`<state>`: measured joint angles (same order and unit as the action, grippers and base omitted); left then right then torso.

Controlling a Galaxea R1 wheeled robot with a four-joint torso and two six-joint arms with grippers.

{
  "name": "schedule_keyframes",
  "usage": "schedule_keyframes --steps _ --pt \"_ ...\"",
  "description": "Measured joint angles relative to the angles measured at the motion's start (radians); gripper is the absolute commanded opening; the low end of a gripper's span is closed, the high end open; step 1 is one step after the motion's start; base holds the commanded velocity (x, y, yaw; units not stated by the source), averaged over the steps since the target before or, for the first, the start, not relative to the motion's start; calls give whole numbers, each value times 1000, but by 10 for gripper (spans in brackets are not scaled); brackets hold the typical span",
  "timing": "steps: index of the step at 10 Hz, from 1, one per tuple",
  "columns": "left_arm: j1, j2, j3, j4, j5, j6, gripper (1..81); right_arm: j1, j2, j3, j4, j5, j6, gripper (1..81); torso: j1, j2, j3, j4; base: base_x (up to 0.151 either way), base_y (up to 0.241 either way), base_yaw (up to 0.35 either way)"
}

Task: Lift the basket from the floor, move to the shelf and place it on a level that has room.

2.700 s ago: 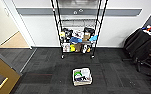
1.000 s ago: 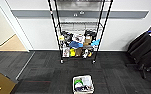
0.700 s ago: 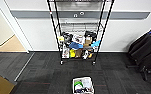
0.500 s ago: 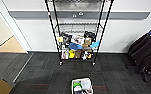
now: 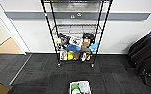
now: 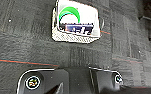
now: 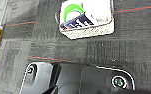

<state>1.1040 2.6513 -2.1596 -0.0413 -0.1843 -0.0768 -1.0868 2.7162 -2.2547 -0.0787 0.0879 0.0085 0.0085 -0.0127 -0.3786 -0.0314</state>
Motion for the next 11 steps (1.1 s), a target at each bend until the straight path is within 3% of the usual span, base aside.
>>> schedule_keyframes --steps 11 --pt "2 1 1 0 -2 0 811 0 0 -5 0 0 0 811 0 0 0 0 75 0 0"
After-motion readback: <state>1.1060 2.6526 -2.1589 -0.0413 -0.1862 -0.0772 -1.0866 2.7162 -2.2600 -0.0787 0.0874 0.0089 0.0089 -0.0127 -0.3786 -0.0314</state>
